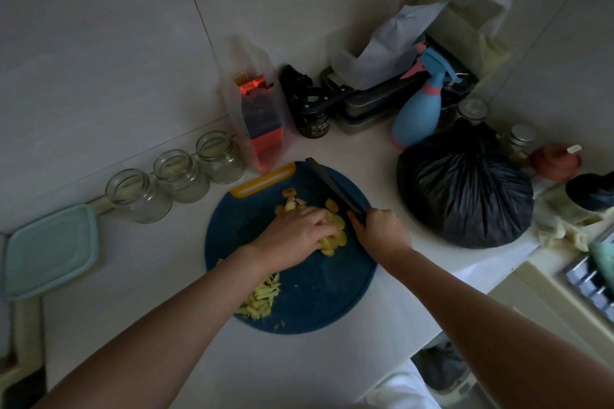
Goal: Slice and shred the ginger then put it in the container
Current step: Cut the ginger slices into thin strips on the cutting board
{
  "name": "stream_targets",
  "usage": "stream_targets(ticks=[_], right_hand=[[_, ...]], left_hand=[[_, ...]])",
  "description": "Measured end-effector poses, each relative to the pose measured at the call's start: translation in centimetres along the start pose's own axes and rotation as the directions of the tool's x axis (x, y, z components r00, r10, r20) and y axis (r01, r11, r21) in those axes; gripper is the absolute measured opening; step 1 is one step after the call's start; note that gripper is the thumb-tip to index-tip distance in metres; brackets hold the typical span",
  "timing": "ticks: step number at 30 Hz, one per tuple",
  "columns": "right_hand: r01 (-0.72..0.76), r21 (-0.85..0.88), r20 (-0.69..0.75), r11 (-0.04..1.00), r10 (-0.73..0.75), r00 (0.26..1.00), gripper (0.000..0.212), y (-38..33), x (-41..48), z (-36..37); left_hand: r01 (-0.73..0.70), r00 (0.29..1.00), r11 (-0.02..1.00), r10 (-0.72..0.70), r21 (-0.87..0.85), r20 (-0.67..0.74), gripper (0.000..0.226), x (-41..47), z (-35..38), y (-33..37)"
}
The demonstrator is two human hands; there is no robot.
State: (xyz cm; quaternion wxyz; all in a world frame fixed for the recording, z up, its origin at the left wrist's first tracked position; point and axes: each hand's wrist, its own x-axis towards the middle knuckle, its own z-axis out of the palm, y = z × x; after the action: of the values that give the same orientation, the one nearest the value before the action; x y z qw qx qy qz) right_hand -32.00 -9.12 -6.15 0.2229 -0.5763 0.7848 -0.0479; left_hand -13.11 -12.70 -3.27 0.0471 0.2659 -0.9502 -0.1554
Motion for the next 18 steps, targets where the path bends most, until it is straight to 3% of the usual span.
stream_targets(ticks=[4,8,10,12,14,18], right_hand=[[-0.001,0.001,0.005,1.000,0.001,1.000,0.048,0.1,-0.1,-0.1],[-0.001,0.002,0.004,1.000,0.001,1.000,0.048,0.0,0.0,-0.2],[0.005,-0.001,0.000,1.000,-0.005,1.000,0.048,0.0,0.0,-0.2],[0.007,0.010,0.006,1.000,-0.007,1.000,0.048,0.0,-0.1,-0.2],[0.008,0.007,0.000,1.000,-0.008,1.000,0.048,0.0,-0.1,-0.2],[0.014,0.013,-0.013,1.000,-0.014,1.000,0.048,0.0,-0.2,-0.2]], left_hand=[[0.021,0.997,1.000,-0.022,-0.024,-0.069,0.015,-1.0,0.5,-0.3],[0.195,0.960,0.937,-0.242,-0.290,-0.138,0.016,-2.1,0.3,1.1],[0.354,0.923,0.820,-0.385,-0.450,0.024,0.021,-2.7,0.2,2.0],[0.488,0.871,0.702,-0.433,-0.519,0.233,0.025,-3.3,0.5,2.5],[0.527,0.850,0.701,-0.430,-0.481,0.305,0.025,-4.0,1.2,2.6],[0.539,0.842,0.765,-0.503,-0.353,0.194,0.028,-4.6,1.9,2.8]])
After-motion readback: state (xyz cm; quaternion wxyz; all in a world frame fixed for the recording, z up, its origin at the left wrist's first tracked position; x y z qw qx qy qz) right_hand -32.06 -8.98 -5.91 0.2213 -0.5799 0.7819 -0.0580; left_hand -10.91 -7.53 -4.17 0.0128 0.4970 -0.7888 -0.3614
